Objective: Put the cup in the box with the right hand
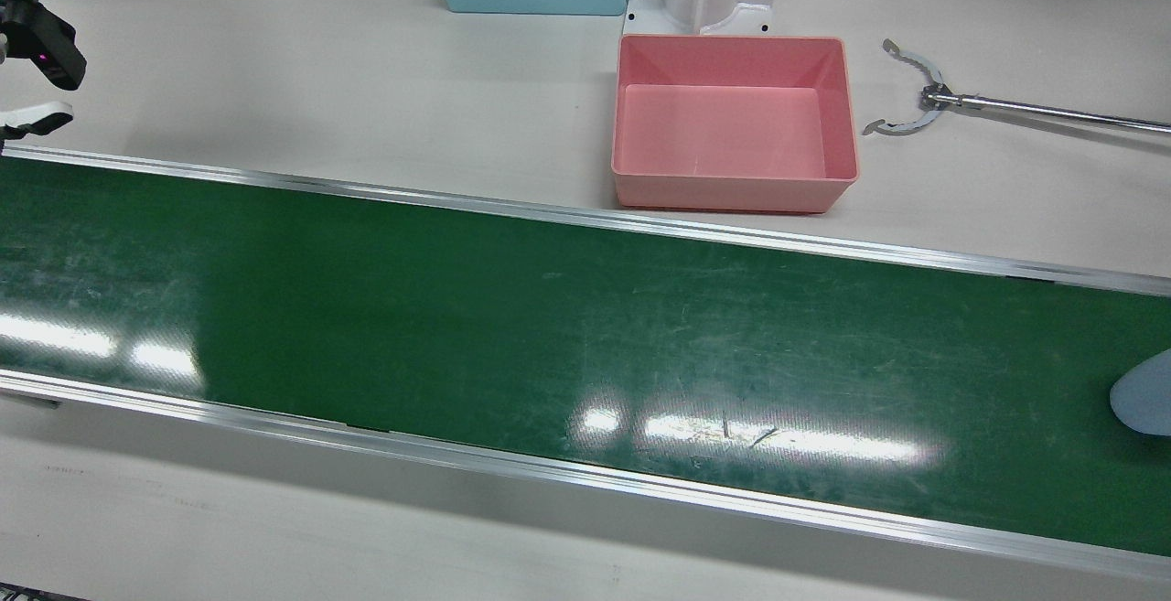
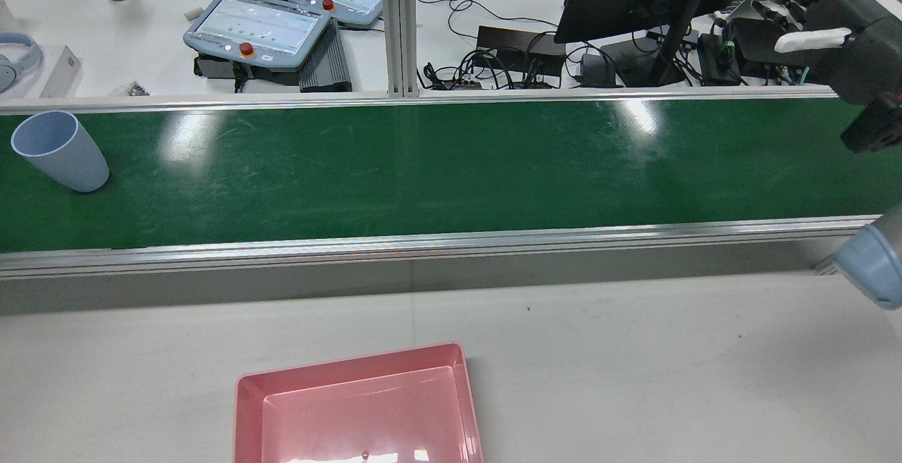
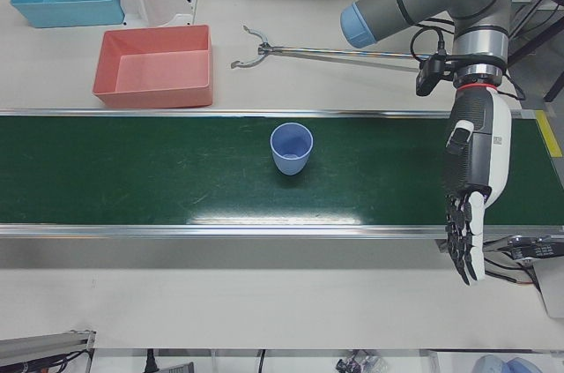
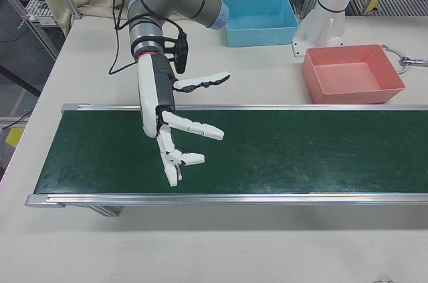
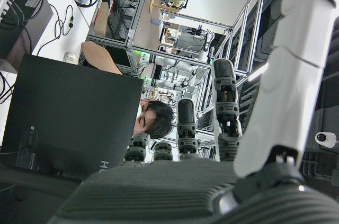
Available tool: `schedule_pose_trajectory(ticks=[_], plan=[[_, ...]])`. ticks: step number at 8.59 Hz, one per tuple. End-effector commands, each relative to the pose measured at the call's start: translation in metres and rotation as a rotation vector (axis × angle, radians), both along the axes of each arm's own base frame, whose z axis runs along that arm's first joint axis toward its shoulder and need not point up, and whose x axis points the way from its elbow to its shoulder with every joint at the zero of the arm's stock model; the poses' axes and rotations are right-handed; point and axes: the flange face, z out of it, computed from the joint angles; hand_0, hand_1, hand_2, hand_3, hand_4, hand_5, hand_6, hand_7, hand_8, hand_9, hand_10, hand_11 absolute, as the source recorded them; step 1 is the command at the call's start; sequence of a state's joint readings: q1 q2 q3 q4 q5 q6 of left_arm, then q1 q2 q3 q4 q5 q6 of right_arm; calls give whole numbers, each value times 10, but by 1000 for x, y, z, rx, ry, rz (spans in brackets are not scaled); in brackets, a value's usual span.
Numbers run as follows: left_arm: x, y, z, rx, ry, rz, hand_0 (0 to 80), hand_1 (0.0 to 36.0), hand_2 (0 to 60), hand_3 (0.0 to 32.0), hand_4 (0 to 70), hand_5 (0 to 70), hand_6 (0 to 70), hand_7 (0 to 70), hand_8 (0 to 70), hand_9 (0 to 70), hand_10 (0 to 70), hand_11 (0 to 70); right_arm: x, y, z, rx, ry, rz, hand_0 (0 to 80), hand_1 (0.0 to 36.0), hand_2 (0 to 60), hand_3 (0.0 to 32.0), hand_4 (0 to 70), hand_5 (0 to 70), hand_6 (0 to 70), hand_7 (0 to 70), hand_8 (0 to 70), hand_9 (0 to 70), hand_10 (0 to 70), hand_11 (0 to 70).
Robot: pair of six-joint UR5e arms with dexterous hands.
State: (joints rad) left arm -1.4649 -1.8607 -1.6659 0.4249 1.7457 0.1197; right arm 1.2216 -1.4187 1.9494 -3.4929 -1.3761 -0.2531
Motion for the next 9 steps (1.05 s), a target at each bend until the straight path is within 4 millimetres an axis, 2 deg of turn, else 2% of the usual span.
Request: schedule_pose_trajectory(ticks=[1,9], plan=[[0,0,0,0,0,0,0,0,0,0,0,0,0,0,0,0,0,0,0,0,-1,2,-1,0,560,124,0,0,353,52,96,434,16,95,63,109],[1,0,0,0,0,1,0,0,0,0,0,0,0,0,0,0,0,0,0,0,-1,3,-1,-2,560,125,0,0,353,52,95,432,14,93,63,108]])
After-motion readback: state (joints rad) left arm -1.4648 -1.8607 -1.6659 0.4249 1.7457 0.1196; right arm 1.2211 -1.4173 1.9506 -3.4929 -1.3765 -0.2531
